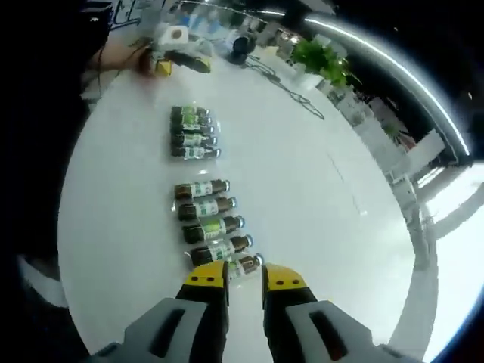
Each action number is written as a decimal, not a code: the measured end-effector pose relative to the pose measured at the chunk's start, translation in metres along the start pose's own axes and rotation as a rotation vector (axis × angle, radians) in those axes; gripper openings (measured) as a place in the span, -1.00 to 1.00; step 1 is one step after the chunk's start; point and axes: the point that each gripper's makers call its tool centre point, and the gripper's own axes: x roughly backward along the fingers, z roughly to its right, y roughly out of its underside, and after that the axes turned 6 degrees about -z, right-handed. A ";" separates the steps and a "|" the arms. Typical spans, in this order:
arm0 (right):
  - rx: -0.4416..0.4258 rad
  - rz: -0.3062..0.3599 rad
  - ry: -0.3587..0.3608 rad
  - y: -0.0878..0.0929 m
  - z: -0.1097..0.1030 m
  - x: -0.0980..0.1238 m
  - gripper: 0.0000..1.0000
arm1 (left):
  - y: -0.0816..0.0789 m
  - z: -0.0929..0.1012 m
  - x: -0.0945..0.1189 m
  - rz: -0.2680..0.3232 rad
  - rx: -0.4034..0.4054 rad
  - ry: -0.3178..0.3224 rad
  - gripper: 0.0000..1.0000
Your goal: Grip medicine bottles put into box
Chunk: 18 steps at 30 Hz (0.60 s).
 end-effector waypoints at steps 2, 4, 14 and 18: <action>-0.092 0.012 0.055 0.000 0.006 0.002 -0.75 | -0.001 -0.002 0.001 0.006 0.007 -0.004 -0.09; -0.197 0.030 0.094 0.000 0.009 0.001 -0.78 | -0.002 -0.001 0.002 0.013 0.013 0.001 -0.09; -0.589 0.056 0.243 0.017 0.015 -0.001 -0.83 | -0.005 -0.005 0.003 0.022 0.009 -0.016 -0.09; -0.777 0.120 0.297 0.014 0.017 0.002 -0.83 | -0.004 -0.006 0.002 0.016 0.000 -0.020 -0.08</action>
